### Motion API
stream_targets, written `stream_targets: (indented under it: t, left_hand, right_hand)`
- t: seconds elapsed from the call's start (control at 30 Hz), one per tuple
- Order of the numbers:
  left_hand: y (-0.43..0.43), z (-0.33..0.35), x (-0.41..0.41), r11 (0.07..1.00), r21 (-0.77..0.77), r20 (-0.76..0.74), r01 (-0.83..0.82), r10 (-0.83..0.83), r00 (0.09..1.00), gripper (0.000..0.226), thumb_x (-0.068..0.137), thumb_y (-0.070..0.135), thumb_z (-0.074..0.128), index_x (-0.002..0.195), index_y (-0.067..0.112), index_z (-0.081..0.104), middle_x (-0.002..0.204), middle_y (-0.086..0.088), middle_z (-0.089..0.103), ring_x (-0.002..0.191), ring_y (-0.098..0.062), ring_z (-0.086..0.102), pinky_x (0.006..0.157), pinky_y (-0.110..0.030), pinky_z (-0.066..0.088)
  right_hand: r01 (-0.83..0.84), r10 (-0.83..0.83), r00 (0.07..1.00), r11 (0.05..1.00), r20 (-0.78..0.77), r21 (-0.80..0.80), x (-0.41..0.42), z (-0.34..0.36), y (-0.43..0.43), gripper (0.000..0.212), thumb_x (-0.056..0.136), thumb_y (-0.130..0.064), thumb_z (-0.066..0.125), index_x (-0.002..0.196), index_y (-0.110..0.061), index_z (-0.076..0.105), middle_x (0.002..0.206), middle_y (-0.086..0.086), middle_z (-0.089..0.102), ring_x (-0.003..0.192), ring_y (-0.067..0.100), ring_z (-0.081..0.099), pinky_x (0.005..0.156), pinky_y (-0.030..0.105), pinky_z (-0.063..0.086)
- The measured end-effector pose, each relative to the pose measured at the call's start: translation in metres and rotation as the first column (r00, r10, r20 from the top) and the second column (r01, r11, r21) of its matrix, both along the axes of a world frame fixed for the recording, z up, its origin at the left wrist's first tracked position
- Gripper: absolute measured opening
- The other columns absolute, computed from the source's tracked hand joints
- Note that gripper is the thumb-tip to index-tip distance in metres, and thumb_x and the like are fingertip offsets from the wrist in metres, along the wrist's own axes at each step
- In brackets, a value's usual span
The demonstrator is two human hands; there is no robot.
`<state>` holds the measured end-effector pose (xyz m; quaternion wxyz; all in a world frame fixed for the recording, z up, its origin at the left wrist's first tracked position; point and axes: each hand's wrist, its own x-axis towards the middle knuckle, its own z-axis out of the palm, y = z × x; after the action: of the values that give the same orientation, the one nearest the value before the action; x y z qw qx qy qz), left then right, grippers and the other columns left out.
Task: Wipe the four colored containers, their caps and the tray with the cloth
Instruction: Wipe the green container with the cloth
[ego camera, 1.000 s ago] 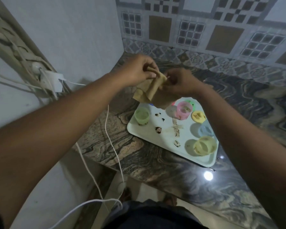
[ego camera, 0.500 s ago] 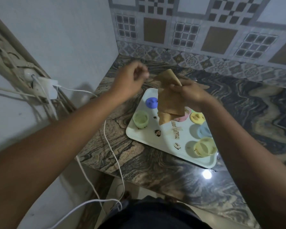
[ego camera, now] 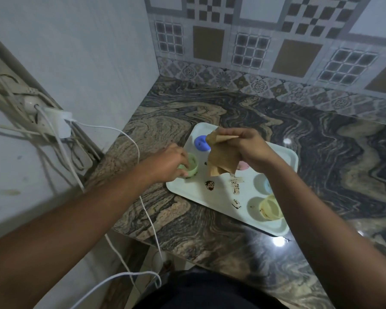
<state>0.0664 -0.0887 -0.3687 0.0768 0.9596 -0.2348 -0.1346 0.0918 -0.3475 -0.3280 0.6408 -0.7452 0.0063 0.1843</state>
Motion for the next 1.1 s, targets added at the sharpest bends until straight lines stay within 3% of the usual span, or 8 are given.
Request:
stream_targets:
  t: [0.17, 0.27, 0.47, 0.6, 0.7, 0.8, 0.9, 1.1]
  left_hand:
    - [0.003, -0.008, 0.009, 0.998, -0.069, 0.041, -0.001, 0.004, 0.999, 0.017, 0.09, 0.02, 0.071, 0.104, 0.016, 0.077, 0.127, -0.002, 0.064, 0.122, -0.024, 0.046, 0.099, -0.043, 0.046]
    - [0.007, 0.005, 0.015, 0.981, -0.181, 0.028, -0.07, 0.076, 0.997, 0.009, 0.088, 0.021, 0.07, 0.095, 0.024, 0.075, 0.107, 0.003, 0.068, 0.109, -0.018, 0.055, 0.094, -0.042, 0.05]
    - [0.0, 0.083, 0.021, 0.87, -0.454, -0.109, -0.193, 0.161, 0.981, 0.008, 0.09, 0.024, 0.072, 0.096, 0.028, 0.074, 0.099, 0.017, 0.072, 0.092, 0.006, 0.063, 0.084, -0.022, 0.048]
    - [-0.004, 0.123, 0.028, 0.767, -0.597, -0.136, -0.236, 0.193, 0.972, 0.009, 0.088, 0.02, 0.074, 0.094, 0.027, 0.074, 0.092, 0.014, 0.074, 0.09, 0.0, 0.07, 0.085, -0.025, 0.053]
    - [-0.01, 0.144, 0.028, 0.724, -0.655, -0.093, -0.216, 0.207, 0.974, 0.007, 0.089, 0.022, 0.073, 0.096, 0.025, 0.074, 0.092, 0.014, 0.074, 0.087, 0.004, 0.069, 0.084, -0.023, 0.053]
    - [-0.015, 0.159, 0.024, 0.667, -0.717, -0.049, -0.205, 0.245, 0.968, 0.009, 0.088, 0.034, 0.071, 0.094, 0.028, 0.074, 0.086, 0.015, 0.073, 0.08, 0.004, 0.069, 0.077, -0.026, 0.058]
    - [-0.017, 0.169, 0.019, 0.614, -0.764, -0.05, -0.198, 0.25, 0.967, 0.018, 0.08, 0.049, 0.069, 0.09, 0.036, 0.075, 0.085, 0.007, 0.077, 0.085, -0.013, 0.073, 0.079, -0.039, 0.062]
    - [-0.005, 0.18, 0.018, 0.62, -0.756, -0.203, -0.211, 0.086, 0.975, 0.029, 0.082, 0.036, 0.063, 0.111, 0.032, 0.069, 0.101, 0.026, 0.072, 0.103, 0.0, 0.068, 0.094, -0.025, 0.055]
  right_hand:
    - [0.034, -0.033, 0.998, 0.999, 0.06, -0.018, 0.003, 0.004, 0.0, 0.027, 0.104, -0.025, 0.061, 0.109, -0.004, 0.077, 0.103, 0.009, 0.077, 0.091, 0.01, 0.072, 0.079, 0.026, 0.056]
    - [0.073, -0.048, 0.985, 0.986, 0.164, -0.15, 0.005, 0.001, -0.002, 0.041, 0.102, -0.016, 0.063, 0.142, -0.011, 0.057, 0.123, -0.001, 0.061, 0.113, 0.012, 0.058, 0.091, 0.026, 0.049]
    - [0.062, -0.032, 0.957, 0.993, 0.287, -0.096, -0.009, 0.008, 0.003, 0.032, 0.108, -0.005, 0.047, 0.136, -0.008, 0.064, 0.112, -0.008, 0.07, 0.096, -0.009, 0.067, 0.082, 0.015, 0.052]
    - [0.023, -0.036, 0.944, 0.999, 0.328, 0.044, -0.021, 0.024, 0.018, 0.037, 0.11, -0.009, 0.045, 0.144, -0.017, 0.058, 0.131, 0.006, 0.069, 0.111, 0.018, 0.069, 0.094, 0.043, 0.059]
    - [-0.005, -0.043, 0.936, 0.991, 0.35, 0.135, -0.029, 0.036, 0.028, 0.048, 0.106, -0.02, 0.048, 0.154, -0.017, 0.046, 0.152, 0.003, 0.056, 0.138, 0.013, 0.054, 0.115, 0.048, 0.046]
    - [-0.017, -0.061, 0.919, 0.981, 0.389, 0.194, -0.041, 0.048, 0.035, 0.065, 0.097, -0.029, 0.066, 0.156, -0.017, 0.043, 0.143, 0.005, 0.063, 0.13, 0.023, 0.062, 0.105, 0.057, 0.053]
    - [0.028, -0.116, 0.888, 0.98, 0.444, 0.199, -0.048, 0.059, 0.041, 0.089, 0.077, -0.015, 0.091, 0.154, -0.017, 0.046, 0.129, 0.003, 0.071, 0.11, 0.027, 0.073, 0.085, 0.055, 0.063]
    - [0.032, -0.132, 0.89, 0.973, 0.437, 0.229, -0.049, 0.066, 0.042, 0.111, 0.069, -0.006, 0.093, 0.161, -0.018, 0.031, 0.113, -0.013, 0.077, 0.093, 0.029, 0.077, 0.075, 0.054, 0.064]
